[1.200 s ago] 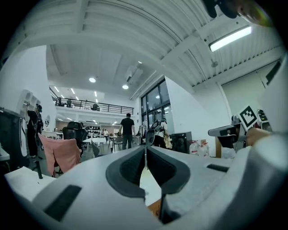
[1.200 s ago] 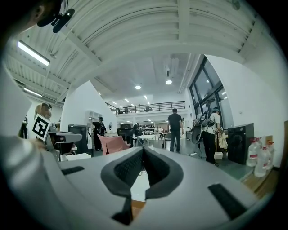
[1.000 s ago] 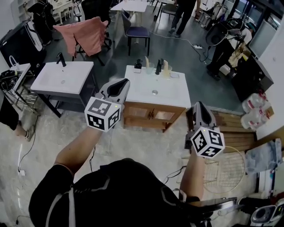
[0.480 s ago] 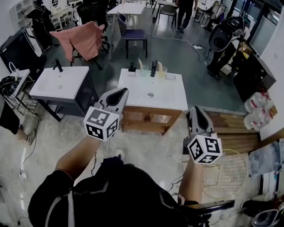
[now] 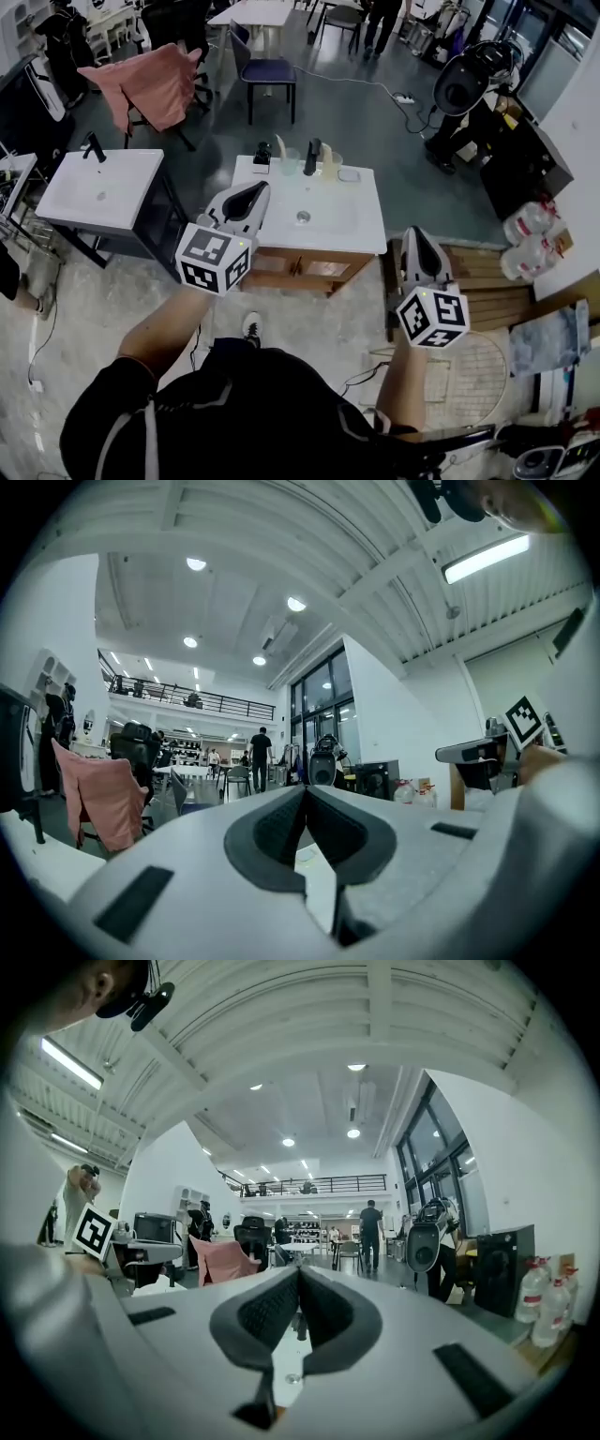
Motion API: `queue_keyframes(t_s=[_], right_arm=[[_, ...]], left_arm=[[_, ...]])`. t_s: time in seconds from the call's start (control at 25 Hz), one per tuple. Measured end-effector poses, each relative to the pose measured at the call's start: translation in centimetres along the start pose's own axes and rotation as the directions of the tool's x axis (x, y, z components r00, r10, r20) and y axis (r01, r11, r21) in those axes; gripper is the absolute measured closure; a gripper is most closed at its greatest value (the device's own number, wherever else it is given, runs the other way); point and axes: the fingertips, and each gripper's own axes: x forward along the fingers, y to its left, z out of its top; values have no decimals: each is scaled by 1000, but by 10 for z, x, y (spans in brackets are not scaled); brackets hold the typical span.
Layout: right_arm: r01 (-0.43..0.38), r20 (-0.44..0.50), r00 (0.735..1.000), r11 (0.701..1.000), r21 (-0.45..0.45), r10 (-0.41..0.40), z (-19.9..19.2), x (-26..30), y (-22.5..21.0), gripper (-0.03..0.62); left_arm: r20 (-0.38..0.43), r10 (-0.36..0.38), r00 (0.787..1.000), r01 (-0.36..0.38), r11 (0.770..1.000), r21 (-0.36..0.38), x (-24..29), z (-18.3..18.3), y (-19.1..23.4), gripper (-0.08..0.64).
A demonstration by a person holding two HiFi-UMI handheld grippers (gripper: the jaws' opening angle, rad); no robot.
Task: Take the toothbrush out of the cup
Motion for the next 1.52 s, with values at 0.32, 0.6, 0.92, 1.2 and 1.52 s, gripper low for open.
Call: queue_keyframes(t_s=[0.32, 0.6, 0.92, 1.2, 1.52], right_arm=[[5, -31, 1000, 1000, -16, -5, -1, 84, -12, 588], [11, -34, 999, 1000, -23, -11, -1, 139, -10, 588], [40, -20, 999, 999, -10, -40, 8, 197, -14, 588], [40, -63, 997, 999, -13, -41, -9, 235, -14, 588], [10, -48, 999, 1000, -10, -10, -7, 268, -30, 588]], left_arm=[[1, -20, 1000, 20, 1000, -7, 68, -3, 54, 557], [-13, -39, 999, 39, 999, -15, 105, -8, 95, 557], [-17, -53, 998, 53, 998, -14, 144, -10, 136, 557], [7, -42, 999, 43, 998, -36, 157, -15, 167, 557], [-27, 6, 1000, -7, 999, -35, 170, -27, 179, 557]])
